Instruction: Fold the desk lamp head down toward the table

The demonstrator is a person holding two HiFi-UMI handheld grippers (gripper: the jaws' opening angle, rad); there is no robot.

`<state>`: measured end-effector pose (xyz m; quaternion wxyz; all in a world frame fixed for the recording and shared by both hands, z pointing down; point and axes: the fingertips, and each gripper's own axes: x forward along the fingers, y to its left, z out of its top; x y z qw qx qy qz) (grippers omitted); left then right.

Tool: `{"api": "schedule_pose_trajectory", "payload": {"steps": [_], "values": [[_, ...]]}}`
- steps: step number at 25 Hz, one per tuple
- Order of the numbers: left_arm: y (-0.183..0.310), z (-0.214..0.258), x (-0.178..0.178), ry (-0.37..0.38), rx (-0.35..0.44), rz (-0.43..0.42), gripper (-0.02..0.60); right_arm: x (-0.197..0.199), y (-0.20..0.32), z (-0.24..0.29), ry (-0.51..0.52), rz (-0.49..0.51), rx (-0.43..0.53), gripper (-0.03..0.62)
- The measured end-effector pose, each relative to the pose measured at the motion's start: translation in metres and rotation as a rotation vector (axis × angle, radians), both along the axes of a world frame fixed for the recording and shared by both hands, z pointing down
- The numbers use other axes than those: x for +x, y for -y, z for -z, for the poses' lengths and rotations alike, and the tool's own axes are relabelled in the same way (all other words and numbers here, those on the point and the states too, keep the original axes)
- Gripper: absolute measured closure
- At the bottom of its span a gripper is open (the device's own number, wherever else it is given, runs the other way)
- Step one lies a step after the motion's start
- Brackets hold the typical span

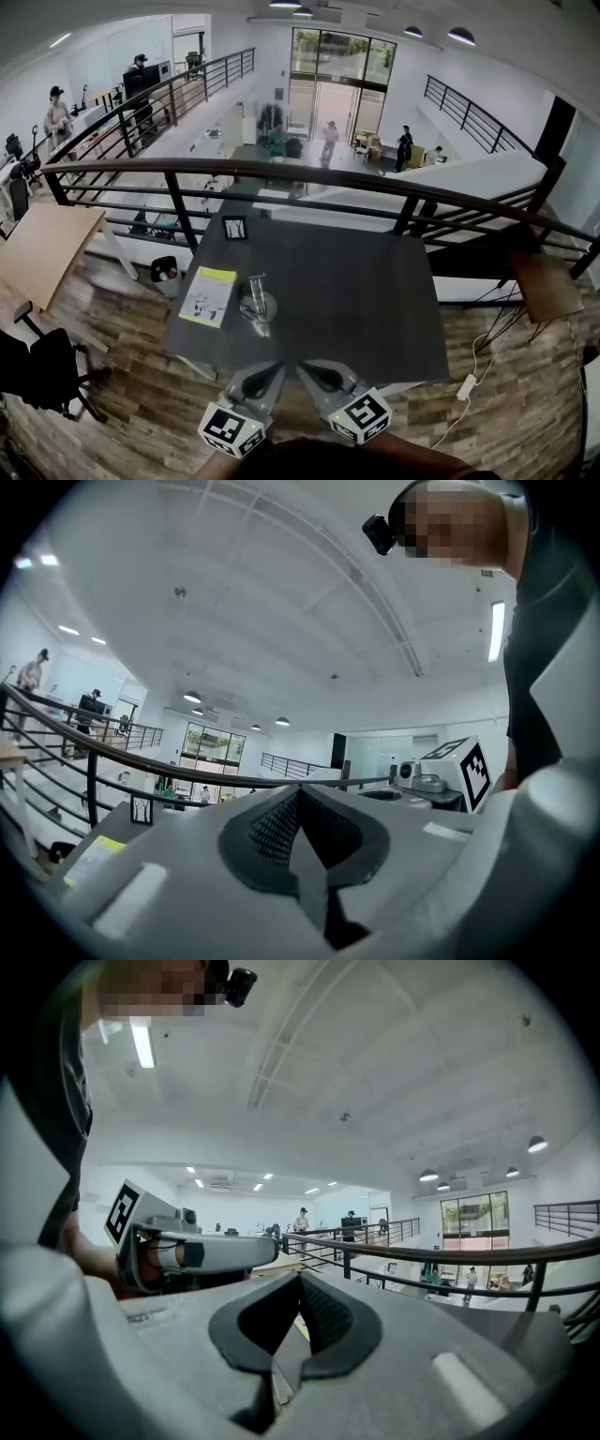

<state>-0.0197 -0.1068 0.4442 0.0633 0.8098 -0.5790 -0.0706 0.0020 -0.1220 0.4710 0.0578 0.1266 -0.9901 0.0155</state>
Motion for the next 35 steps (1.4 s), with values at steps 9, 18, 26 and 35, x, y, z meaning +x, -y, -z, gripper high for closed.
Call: {"api": "schedule_pose_trajectory", "payload": {"steps": [9,18,26,35], "values": [[-0.042,0.0,0.019,-0.043,-0.016,0.081,0.58,0.025,-0.038,-0.003,0.022,0.06,-0.046,0.591],[-0.081,0.004,0.021,-0.011,-0.02,0.093,0.58,0.019,-0.081,0.003,0.056,0.073,-0.037,0.591],[-0.137,0.003,0.005,-0.011,-0.031,0.096,0.58,0.001,-0.136,0.009,0.066,0.071,-0.037,0.591],[-0.195,0.003,-0.004,-0.011,-0.019,0.053,0.58,-0.01,-0.191,0.014,0.082,0.033,-0.022,0.591]]}}
